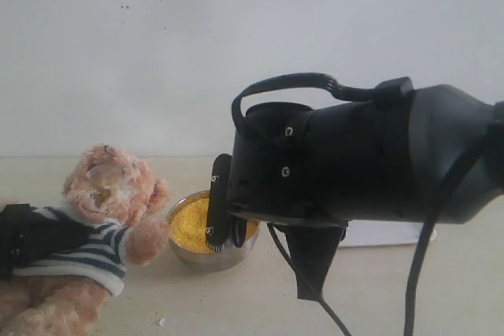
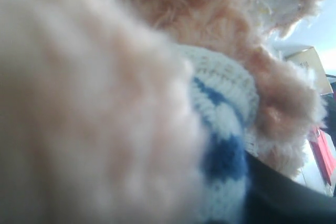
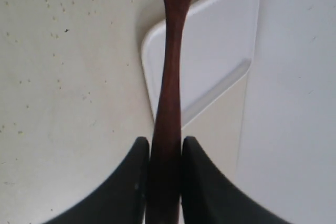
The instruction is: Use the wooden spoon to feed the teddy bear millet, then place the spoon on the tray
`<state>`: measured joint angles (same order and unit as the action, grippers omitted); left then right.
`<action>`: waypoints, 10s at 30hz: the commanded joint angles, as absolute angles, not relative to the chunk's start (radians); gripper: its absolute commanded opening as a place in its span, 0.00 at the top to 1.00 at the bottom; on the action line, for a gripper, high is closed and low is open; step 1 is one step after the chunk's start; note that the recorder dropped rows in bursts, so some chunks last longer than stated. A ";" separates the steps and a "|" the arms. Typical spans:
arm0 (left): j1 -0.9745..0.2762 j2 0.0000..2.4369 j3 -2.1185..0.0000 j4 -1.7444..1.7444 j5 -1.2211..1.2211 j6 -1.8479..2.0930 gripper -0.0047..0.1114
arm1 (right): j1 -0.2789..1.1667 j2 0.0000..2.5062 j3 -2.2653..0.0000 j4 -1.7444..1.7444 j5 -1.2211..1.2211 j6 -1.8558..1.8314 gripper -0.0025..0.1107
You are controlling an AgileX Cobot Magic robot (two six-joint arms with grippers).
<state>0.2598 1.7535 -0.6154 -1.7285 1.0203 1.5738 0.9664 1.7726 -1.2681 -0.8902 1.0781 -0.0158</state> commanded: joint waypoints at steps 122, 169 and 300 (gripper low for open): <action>0.259 1.753 -0.452 -1.554 1.221 1.249 0.93 | 0.915 1.638 -1.598 -0.033 1.178 -0.308 0.98; 0.259 1.753 -0.454 -1.568 1.221 1.249 0.93 | 1.208 1.816 -1.593 -0.752 1.221 -0.198 0.98; 0.259 1.753 -0.583 -1.744 1.061 1.257 0.93 | 0.853 2.126 -1.780 -0.433 1.186 -0.186 0.98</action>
